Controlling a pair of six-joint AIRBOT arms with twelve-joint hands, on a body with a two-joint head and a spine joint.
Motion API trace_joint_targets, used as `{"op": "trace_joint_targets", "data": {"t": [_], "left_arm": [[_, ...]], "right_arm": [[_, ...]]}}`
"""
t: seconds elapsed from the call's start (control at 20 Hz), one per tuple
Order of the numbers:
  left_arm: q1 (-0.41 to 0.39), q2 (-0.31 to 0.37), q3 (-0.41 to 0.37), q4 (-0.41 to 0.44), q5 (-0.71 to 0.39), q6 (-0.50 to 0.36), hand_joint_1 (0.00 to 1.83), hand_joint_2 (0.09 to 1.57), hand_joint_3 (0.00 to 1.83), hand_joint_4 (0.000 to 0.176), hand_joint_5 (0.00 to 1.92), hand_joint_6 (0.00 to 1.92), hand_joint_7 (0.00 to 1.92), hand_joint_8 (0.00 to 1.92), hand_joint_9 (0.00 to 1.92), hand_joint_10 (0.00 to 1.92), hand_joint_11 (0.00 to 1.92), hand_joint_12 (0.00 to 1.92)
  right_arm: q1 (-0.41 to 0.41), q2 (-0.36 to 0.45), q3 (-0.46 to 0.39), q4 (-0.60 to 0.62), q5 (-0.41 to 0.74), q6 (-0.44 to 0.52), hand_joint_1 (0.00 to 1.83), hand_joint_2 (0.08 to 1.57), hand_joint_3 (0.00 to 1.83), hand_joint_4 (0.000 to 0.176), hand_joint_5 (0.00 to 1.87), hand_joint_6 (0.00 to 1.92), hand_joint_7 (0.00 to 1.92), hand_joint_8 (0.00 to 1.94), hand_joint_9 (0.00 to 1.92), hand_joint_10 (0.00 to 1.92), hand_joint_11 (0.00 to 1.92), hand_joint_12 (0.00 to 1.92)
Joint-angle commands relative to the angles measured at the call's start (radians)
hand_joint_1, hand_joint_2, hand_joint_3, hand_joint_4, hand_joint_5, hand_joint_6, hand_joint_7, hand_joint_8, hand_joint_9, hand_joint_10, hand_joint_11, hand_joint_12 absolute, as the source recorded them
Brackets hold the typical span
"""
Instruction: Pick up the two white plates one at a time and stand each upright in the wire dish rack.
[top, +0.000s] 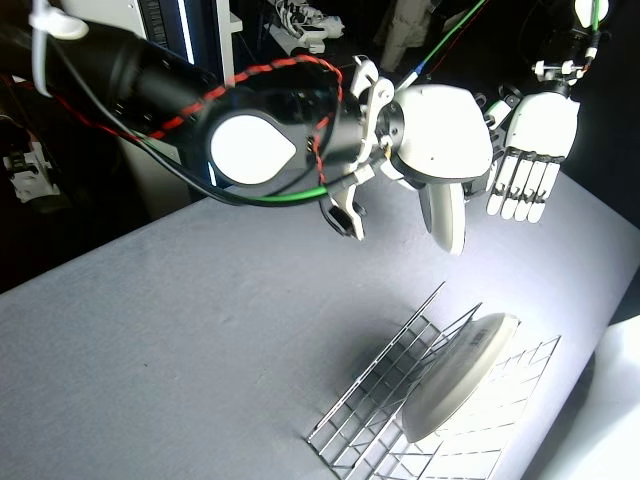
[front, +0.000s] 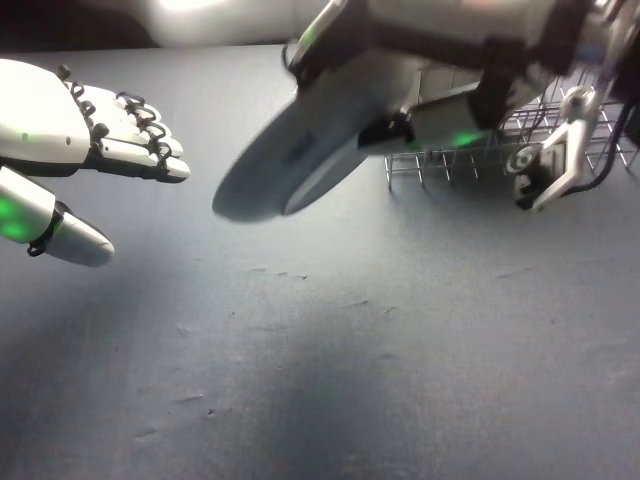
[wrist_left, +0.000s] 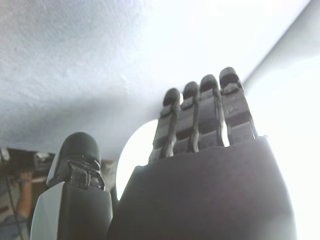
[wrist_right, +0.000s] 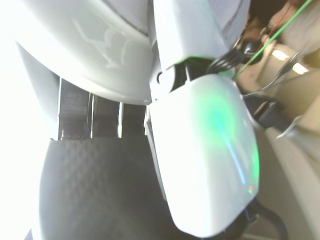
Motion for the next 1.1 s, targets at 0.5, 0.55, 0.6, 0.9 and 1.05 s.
{"op": "trace_joint_targets", "data": {"t": [0.5,0.55,0.6,0.9,1.05], "left_arm": [[-0.018,0.015,-0.004,-0.054,-0.004,0.006,0.00,1.23,0.00,0.000,0.07,0.01,0.04,0.01,0.01,0.00,0.01,0.01],[-0.018,0.015,-0.004,-0.053,-0.002,0.006,0.00,1.24,0.00,0.000,0.06,0.01,0.03,0.01,0.00,0.00,0.00,0.00],[-0.018,0.015,-0.005,-0.053,-0.002,0.007,0.00,1.24,0.00,0.000,0.06,0.01,0.03,0.01,0.00,0.00,0.00,0.00],[-0.018,0.013,-0.006,-0.053,0.010,0.024,0.00,1.23,0.00,0.000,0.03,0.00,0.00,0.00,0.00,0.00,0.00,0.00],[-0.018,0.012,-0.008,-0.053,0.008,0.024,0.00,1.24,0.00,0.000,0.00,0.00,0.00,0.00,0.00,0.00,0.00,0.00]], "right_arm": [[0.106,0.099,-0.030,0.340,-0.029,0.024,1.50,1.06,0.00,0.000,0.96,0.93,1.02,0.76,1.07,0.81,0.95,1.37],[0.106,0.101,-0.025,0.345,-0.029,0.024,1.50,1.06,0.00,0.000,0.96,0.92,1.03,0.74,1.08,0.81,0.94,1.38],[0.106,0.102,-0.020,0.359,-0.030,0.024,1.50,1.06,0.00,0.000,0.96,0.92,1.03,0.74,1.08,0.81,0.94,1.38],[0.108,0.100,0.037,0.375,-0.032,0.022,1.50,1.06,0.00,0.000,0.98,0.90,1.05,0.70,1.08,0.80,0.95,1.38],[0.105,0.100,0.066,0.380,-0.035,0.021,1.50,1.07,0.00,0.000,0.97,0.93,1.02,0.74,1.06,0.84,0.93,1.40]]}}
